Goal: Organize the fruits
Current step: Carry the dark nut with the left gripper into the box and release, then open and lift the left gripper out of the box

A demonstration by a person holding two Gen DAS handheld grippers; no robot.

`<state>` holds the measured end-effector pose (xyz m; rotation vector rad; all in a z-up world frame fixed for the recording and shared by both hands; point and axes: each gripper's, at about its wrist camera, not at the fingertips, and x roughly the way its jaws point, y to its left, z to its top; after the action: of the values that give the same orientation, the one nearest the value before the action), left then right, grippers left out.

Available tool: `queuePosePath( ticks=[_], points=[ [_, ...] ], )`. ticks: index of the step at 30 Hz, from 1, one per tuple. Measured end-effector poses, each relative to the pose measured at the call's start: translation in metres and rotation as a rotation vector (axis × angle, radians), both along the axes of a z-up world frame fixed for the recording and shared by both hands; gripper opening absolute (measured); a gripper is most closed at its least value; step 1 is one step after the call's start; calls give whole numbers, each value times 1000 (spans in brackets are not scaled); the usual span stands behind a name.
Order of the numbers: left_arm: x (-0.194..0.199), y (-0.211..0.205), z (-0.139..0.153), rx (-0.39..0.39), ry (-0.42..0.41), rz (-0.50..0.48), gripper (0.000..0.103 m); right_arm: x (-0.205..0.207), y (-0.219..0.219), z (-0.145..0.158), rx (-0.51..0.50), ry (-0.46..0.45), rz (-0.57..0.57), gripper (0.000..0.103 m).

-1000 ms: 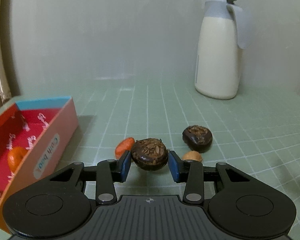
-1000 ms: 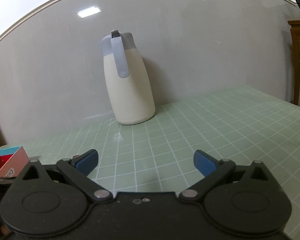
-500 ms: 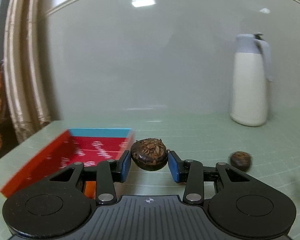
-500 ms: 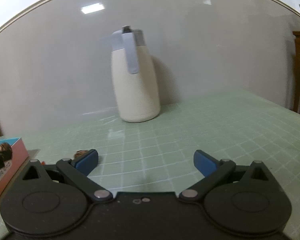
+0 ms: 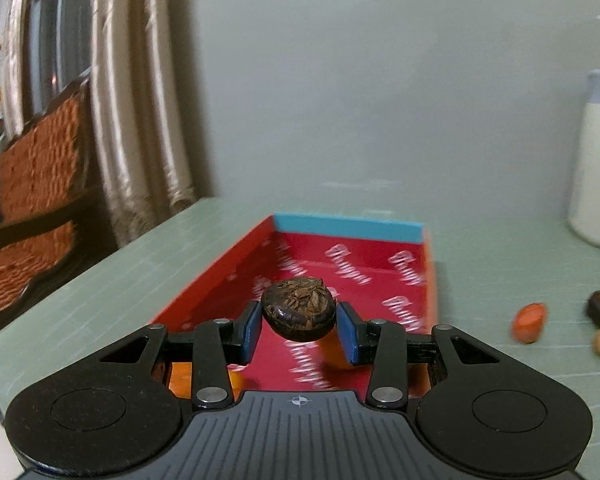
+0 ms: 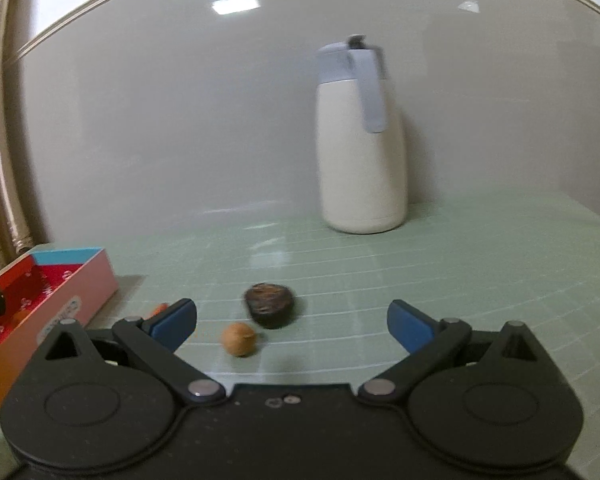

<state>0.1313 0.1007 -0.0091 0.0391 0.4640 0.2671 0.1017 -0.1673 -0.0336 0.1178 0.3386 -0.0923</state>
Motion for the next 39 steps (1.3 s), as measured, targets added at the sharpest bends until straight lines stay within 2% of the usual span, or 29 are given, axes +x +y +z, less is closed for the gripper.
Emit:
queuePosePath(
  ticks=[10, 22, 24, 26, 31, 39],
  points=[
    [7, 36, -10, -56, 80, 74, 41, 9, 29, -4, -16, 16, 57, 102],
    [5, 48, -9, -59, 76, 92, 42, 19, 39, -8, 5, 39, 77, 102],
    [3, 50, -8, -68, 69, 84, 54, 21, 41, -8, 6, 42, 81, 102],
    [-1, 51, -5, -75, 55, 78, 62, 22, 42, -8, 6, 43, 84, 102],
    [-7, 49, 0, -69, 34, 68, 66, 23, 44, -8, 5, 45, 87, 102],
    [-23, 43, 14, -43, -14, 54, 87, 22, 39, -8, 8, 49, 83, 102]
  ],
)
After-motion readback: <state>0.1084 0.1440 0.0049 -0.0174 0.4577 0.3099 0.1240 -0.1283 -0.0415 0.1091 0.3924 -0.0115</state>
